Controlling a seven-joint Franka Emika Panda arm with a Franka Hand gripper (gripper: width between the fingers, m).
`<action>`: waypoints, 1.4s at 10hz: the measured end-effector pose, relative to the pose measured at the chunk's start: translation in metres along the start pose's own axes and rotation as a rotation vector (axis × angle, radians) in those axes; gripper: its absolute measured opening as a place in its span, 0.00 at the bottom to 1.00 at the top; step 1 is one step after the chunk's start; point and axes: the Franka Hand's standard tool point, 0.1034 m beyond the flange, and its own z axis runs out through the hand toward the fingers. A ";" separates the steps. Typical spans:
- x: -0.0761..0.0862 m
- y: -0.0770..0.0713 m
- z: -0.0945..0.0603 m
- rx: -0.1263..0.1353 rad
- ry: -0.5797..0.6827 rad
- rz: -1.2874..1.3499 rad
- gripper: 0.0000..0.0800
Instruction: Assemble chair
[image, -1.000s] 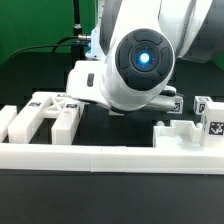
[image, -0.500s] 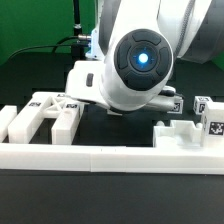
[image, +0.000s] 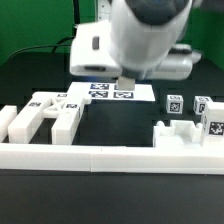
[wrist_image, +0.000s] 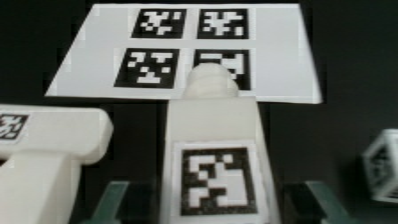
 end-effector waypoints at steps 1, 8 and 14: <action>0.003 0.005 0.003 -0.005 0.052 0.004 0.36; 0.002 -0.022 -0.070 -0.013 0.644 -0.113 0.36; 0.017 -0.042 -0.082 -0.050 1.091 -0.096 0.36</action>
Offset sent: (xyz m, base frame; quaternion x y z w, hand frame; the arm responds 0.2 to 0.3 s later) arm 0.0000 0.0000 0.0000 0.0000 0.1938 0.0000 0.9810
